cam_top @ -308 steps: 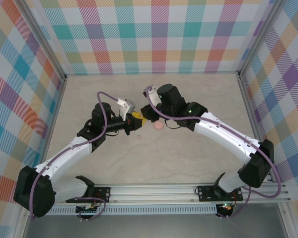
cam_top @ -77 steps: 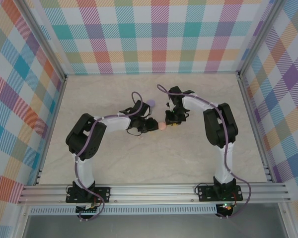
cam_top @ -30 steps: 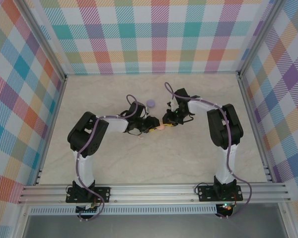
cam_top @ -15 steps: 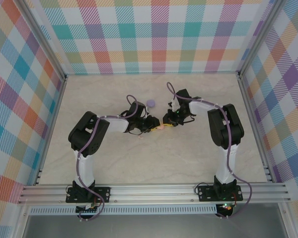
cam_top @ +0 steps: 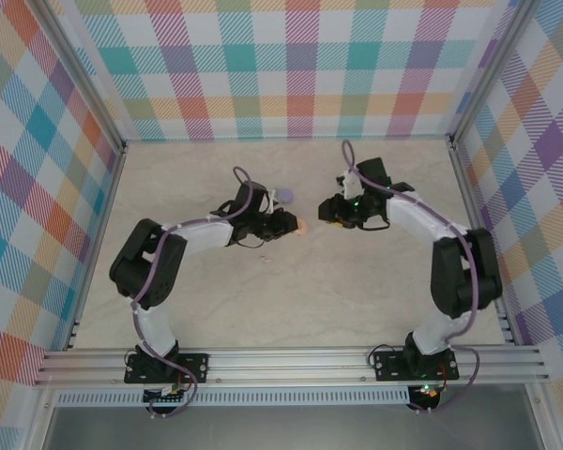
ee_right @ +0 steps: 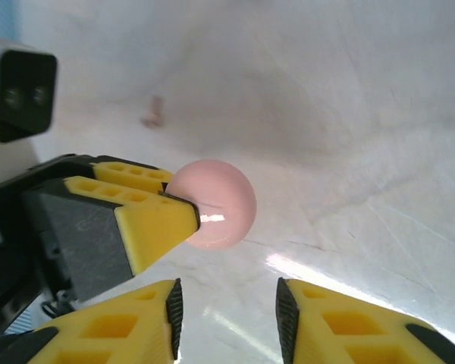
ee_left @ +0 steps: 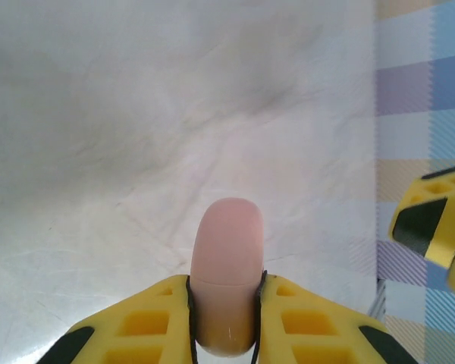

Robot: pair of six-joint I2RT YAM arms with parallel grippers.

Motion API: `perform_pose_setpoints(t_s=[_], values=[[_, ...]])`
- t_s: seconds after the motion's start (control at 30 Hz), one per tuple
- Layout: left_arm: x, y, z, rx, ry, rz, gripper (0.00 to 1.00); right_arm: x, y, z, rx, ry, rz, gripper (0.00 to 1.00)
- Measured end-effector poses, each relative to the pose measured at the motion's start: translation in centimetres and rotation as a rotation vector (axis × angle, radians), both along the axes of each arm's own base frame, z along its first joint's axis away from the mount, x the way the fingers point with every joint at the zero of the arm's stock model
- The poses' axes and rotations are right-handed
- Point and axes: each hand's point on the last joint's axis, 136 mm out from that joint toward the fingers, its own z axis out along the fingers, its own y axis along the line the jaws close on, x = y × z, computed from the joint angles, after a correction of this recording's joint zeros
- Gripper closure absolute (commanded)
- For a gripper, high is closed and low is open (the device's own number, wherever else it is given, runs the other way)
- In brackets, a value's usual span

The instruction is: Insert the wireless bluetooth earbuds into the charging case

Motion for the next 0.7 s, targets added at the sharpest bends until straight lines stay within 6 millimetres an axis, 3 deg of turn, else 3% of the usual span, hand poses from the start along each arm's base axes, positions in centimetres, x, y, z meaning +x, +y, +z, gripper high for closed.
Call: perform_pose_setpoints(t_s=[0.17, 0.27, 0.33, 0.57, 0.7], values=[[-0.4, 1.4, 8.7, -0.067, -0.236, -0.058, 0.81, -0.9, 0.4, 6.7, 0.136, -0.178, 0.08, 0.54], [-1.9, 1.7, 13.3, -0.111, -0.37, -0.118, 0.81, -2.1, 1.1, 9.1, 0.209, -0.231, 0.151, 0.54], [-2.9, 1.7, 15.3, -0.134, -0.433, -0.158, 0.81, -2.9, 1.5, 10.5, 0.251, -0.26, 0.19, 0.53], [-6.0, 1.7, 19.7, -0.206, -0.562, -0.277, 0.81, -6.1, 2.3, 15.8, 0.381, -0.383, 0.314, 0.49], [-7.1, 1.7, 20.8, -0.233, -0.585, -0.316, 0.81, -7.5, 3.2, 16.6, 0.416, -0.396, 0.378, 0.48]])
